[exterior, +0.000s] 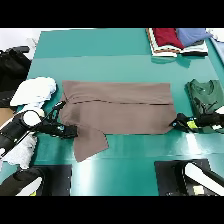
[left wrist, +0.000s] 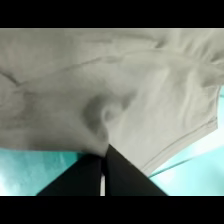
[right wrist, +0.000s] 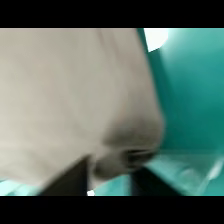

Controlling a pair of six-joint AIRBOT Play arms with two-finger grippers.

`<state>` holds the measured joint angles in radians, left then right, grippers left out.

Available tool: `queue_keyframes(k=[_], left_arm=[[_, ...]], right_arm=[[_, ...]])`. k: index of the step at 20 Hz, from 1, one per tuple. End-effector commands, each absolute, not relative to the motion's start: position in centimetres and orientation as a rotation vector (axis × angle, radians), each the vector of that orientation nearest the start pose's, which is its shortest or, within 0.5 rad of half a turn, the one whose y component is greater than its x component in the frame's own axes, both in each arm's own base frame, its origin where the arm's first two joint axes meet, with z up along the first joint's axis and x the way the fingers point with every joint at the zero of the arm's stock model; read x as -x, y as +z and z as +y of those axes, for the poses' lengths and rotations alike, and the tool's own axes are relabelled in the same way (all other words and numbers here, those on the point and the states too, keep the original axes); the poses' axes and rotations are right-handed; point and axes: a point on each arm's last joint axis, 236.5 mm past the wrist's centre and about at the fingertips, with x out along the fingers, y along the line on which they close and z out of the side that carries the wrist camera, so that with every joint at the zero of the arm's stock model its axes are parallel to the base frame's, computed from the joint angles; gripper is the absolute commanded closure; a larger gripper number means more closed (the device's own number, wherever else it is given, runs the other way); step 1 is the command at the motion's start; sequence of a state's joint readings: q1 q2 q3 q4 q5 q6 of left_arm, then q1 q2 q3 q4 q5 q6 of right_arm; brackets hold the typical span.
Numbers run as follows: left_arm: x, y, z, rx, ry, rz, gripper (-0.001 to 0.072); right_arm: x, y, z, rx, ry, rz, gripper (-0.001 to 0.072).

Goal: Fold the shirts.

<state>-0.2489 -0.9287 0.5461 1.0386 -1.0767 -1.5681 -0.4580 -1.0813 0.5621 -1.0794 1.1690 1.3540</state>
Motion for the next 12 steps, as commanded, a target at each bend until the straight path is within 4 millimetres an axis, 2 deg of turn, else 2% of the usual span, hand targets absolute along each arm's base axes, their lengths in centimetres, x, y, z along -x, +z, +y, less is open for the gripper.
queue_keyframes(k=[1,3,4,8,10,12], left_arm=[[-19.9,-4.8,-15.9,0.343,-0.417,1.485,0.0683],[-19.4,-3.0,-15.5,0.335,-0.412,1.440,0.0684],[-18.3,-2.2,-14.9,0.323,-0.404,1.445,0.0684],[-13.1,0.0,-13.9,0.278,-0.443,1.529,0.0682],[-12.8,0.7,-13.9,0.271,-0.452,1.521,0.0682],[-14.7,1.9,-14.0,0.271,-0.448,1.439,0.0682]], right_arm=[[-24.9,-6.9,1.7,-0.646,0.069,1.412,0.0690],[-24.6,-5.6,2.3,-0.614,0.100,1.396,0.0694],[-23.9,-4.9,2.3,-0.573,0.108,1.396,0.0694],[-18.5,-2.9,-0.1,-0.388,0.045,1.482,0.0694],[-17.3,-1.7,-1.1,-0.375,-0.006,1.453,0.0694],[-17.8,-0.3,-1.8,-0.397,-0.062,1.374,0.0695]])
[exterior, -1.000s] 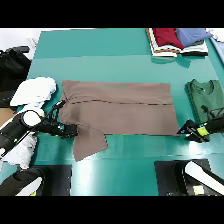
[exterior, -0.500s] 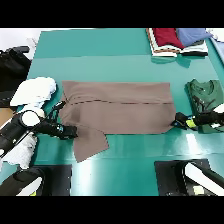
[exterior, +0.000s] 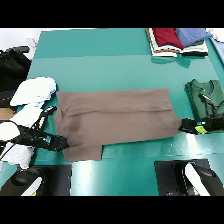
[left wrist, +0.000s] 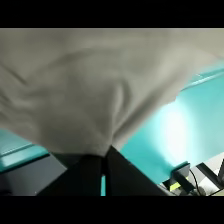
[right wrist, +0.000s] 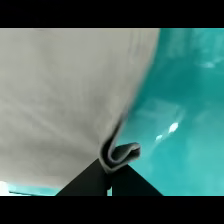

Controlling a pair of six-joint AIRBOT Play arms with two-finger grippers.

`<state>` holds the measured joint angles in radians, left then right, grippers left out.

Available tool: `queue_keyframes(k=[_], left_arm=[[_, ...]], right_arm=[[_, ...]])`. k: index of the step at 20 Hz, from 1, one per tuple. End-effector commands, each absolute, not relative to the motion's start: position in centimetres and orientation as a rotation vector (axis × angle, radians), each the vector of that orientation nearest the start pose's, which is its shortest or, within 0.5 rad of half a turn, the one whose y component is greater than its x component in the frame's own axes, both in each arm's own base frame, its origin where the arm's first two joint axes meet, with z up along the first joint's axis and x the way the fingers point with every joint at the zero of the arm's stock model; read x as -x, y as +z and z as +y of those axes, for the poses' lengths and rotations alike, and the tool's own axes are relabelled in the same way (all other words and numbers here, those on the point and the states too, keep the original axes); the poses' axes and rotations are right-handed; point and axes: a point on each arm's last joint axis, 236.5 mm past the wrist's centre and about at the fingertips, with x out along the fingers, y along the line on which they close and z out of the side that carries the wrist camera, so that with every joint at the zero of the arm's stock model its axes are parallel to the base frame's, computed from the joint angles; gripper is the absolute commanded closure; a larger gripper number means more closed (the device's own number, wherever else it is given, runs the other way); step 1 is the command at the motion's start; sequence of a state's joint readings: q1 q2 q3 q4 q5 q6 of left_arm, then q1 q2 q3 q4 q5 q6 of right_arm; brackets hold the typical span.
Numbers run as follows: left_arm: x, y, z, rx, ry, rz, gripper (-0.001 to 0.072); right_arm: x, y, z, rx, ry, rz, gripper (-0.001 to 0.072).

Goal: Fold the shirts.

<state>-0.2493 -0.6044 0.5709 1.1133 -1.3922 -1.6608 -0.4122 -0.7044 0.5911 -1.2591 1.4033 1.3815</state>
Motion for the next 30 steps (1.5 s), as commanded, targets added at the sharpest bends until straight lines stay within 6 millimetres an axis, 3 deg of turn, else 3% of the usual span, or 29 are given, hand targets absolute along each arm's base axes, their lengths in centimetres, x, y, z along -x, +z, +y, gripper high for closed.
queue_keyframes(k=[1,3,6,9,12,16,17,18,19,21,22,24,25,28,30], left_arm=[[-16.6,2.5,-13.7,0.261,-0.427,1.360,0.0682],[-20.1,3.5,-12.6,0.216,-0.367,1.239,0.0682],[-24.2,2.9,-11.8,0.157,-0.315,1.197,0.0681],[-29.9,1.1,-11.7,0.140,-0.266,1.180,0.0680],[-34.9,-0.5,-10.2,0.183,-0.193,1.206,0.0680],[-38.9,-0.2,-9.9,0.171,-0.198,1.189,0.0659],[-39.5,0.4,-10.4,0.175,-0.218,1.172,0.0387],[-40.1,1.2,-10.8,0.197,-0.226,1.141,0.0166],[-40.6,1.9,-10.9,0.201,-0.229,1.124,0.0153],[-40.9,2.9,-11.4,0.221,-0.243,1.110,0.0154],[-40.8,3.1,-12.1,0.258,-0.261,1.114,0.0223],[-40.4,3.5,-13.8,0.290,-0.309,1.118,0.0615],[-40.4,3.7,-14.8,0.295,-0.331,1.111,0.0679],[-40.3,4.0,-18.6,0.278,-0.399,1.070,0.0680],[-39.6,3.0,-21.7,0.277,-0.437,1.090,0.0681]], right_arm=[[-18.5,0.5,-2.1,-0.389,-0.065,1.347,0.0695],[-20.5,1.7,-2.0,-0.360,-0.031,1.333,0.0694],[-25.5,2.2,-1.1,-0.314,0.026,1.328,0.0694],[-31.0,1.3,0.5,-0.288,0.078,1.356,0.0695],[-35.1,-0.3,1.7,-0.267,0.117,1.410,0.0694],[-38.7,-1.0,2.1,-0.310,0.144,1.416,0.0690],[-39.4,-0.7,2.5,-0.335,0.187,1.401,0.0600],[-40.1,-0.2,2.8,-0.373,0.241,1.377,0.0473],[-40.5,0.4,2.7,-0.408,0.276,1.356,0.0401],[-40.2,0.5,1.2,-0.445,0.293,1.352,0.0280],[-39.6,0.0,0.1,-0.456,0.289,1.364,0.0256],[-37.6,-1.8,-2.3,-0.500,0.268,1.401,0.0208],[-36.5,-3.0,-3.5,-0.538,0.244,1.420,0.0132],[-33.9,-6.5,-4.9,-0.666,0.237,1.481,0.0128],[-33.7,-7.5,-3.0,-0.764,0.337,1.477,0.0142]])
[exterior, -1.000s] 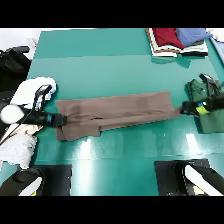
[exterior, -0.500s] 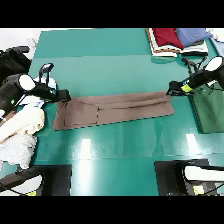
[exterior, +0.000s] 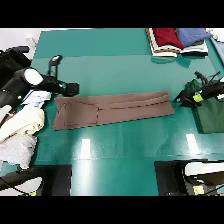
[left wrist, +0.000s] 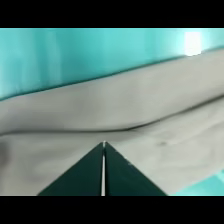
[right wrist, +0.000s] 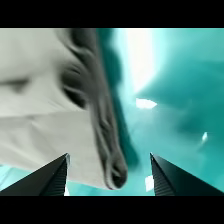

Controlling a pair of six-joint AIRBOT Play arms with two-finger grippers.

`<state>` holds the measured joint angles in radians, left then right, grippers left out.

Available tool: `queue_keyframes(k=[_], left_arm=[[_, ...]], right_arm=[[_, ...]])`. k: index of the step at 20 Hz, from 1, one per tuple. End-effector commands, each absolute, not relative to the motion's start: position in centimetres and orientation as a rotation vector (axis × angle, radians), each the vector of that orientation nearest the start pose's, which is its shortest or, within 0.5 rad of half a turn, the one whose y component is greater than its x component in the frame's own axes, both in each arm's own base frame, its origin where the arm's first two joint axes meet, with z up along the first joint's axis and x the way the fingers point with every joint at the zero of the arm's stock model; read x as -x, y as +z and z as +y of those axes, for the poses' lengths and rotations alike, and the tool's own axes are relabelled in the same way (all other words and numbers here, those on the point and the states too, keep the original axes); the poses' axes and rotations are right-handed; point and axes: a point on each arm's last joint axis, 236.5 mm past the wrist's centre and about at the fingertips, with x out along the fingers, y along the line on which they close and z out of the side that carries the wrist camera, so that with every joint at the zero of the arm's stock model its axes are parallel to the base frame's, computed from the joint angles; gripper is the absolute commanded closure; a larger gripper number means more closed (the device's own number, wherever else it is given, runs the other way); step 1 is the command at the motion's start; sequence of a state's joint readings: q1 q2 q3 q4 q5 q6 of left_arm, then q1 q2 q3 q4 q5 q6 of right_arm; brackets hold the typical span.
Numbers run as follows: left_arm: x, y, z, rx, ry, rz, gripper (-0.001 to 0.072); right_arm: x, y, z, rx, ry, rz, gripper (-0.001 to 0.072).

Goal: Fold the shirts.

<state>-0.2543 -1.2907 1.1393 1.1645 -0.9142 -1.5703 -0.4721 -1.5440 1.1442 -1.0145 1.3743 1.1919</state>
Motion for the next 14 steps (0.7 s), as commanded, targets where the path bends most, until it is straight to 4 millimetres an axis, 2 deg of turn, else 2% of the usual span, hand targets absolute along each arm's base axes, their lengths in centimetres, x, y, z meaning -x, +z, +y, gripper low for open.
queue_keyframes(k=[1,4,5,6,7,8,9,11,14], left_arm=[[-39.0,2.3,-23.5,0.277,-0.462,1.109,0.0681],[-38.1,0.2,-28.2,0.309,-0.525,1.131,0.0681],[-37.9,-0.5,-29.4,0.324,-0.537,1.136,0.0681],[-37.7,-1.3,-30.6,0.336,-0.547,1.153,0.0681],[-37.5,-2.3,-31.5,0.325,-0.556,1.175,0.0681],[-37.4,-3.0,-32.3,0.313,-0.566,1.191,0.0681],[-37.4,-3.5,-33.1,0.304,-0.576,1.199,0.0681],[-37.7,-4.4,-34.6,0.291,-0.592,1.210,0.0681],[-38.1,-5.5,-36.1,0.280,-0.607,1.231,0.0681]], right_arm=[[-34.3,-7.7,-1.7,-0.804,0.380,1.457,0.0143],[-36.0,-8.5,1.2,-0.769,0.433,1.450,0.0164],[-36.9,-8.6,2.1,-0.725,0.440,1.439,0.0196],[-37.6,-8.4,2.8,-0.691,0.448,1.425,0.0368],[-38.3,-7.9,3.5,-0.659,0.466,1.414,0.0492],[-38.9,-7.2,4.0,-0.637,0.489,1.404,0.0659],[-39.2,-5.7,4.7,-0.616,0.535,1.401,0.0694],[-39.7,-1.9,5.7,-0.560,0.608,1.371,0.0694],[-40.9,5.8,7.9,-0.437,0.647,1.235,0.0694]])
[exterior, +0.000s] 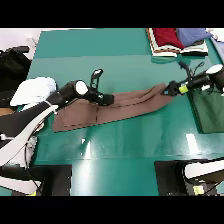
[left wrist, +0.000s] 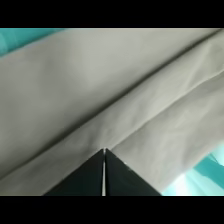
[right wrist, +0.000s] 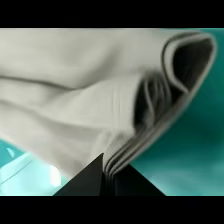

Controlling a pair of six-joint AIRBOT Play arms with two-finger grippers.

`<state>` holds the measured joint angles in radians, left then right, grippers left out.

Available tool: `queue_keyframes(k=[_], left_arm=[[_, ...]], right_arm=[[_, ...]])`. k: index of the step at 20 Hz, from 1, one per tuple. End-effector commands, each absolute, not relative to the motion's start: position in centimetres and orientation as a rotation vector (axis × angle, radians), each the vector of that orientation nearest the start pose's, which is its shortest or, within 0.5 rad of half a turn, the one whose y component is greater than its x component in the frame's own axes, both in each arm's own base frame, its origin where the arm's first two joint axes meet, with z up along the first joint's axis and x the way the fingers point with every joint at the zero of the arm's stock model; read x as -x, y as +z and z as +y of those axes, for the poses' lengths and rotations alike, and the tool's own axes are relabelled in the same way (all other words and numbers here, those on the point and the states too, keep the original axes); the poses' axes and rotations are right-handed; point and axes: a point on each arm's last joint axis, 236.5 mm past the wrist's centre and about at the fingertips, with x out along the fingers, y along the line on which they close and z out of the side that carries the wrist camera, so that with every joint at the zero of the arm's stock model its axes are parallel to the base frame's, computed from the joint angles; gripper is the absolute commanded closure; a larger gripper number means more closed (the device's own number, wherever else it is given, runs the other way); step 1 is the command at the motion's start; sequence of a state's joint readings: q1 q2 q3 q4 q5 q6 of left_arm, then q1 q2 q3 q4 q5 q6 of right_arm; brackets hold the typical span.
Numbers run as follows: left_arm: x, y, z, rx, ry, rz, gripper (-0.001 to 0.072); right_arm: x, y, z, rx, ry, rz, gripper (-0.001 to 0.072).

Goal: Fold the shirts.

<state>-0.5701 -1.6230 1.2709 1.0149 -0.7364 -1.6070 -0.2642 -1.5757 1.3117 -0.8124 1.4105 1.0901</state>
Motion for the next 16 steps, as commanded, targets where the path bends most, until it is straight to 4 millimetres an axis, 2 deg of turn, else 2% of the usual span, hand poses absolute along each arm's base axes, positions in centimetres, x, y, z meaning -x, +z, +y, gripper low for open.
queue_keyframes(k=[1,3,5,8,10,13,14,16], left_arm=[[-38.1,-5.8,-36.3,0.279,-0.607,1.239,0.0681],[-38.1,-6.3,-36.3,0.280,-0.604,1.247,0.0681],[-38.1,-6.7,-36.3,0.278,-0.601,1.252,0.0681],[-38.1,-6.6,-36.3,0.277,-0.602,1.251,0.0681],[-38.5,-6.0,-36.5,0.276,-0.612,1.235,0.0681],[-40.3,-2.8,-36.1,0.240,-0.640,1.180,0.0681],[-41.2,-1.4,-35.2,0.216,-0.636,1.163,0.0681],[-43.5,2.0,-31.6,0.166,-0.596,1.115,0.0681]], right_arm=[[-41.2,8.5,8.9,-0.404,0.650,1.178,0.0694],[-41.2,13.1,11.1,-0.363,0.662,1.090,0.0694],[-40.4,16.4,13.6,-0.329,0.699,1.038,0.0694],[-38.8,20.0,16.9,-0.271,0.769,0.975,0.0694],[-38.1,21.4,18.9,-0.257,0.806,0.960,0.0694],[-37.7,22.9,21.7,-0.249,0.848,0.921,0.0694],[-37.6,23.3,22.5,-0.251,0.858,0.912,0.0694],[-36.6,23.8,25.0,-0.263,0.914,0.907,0.0694]])
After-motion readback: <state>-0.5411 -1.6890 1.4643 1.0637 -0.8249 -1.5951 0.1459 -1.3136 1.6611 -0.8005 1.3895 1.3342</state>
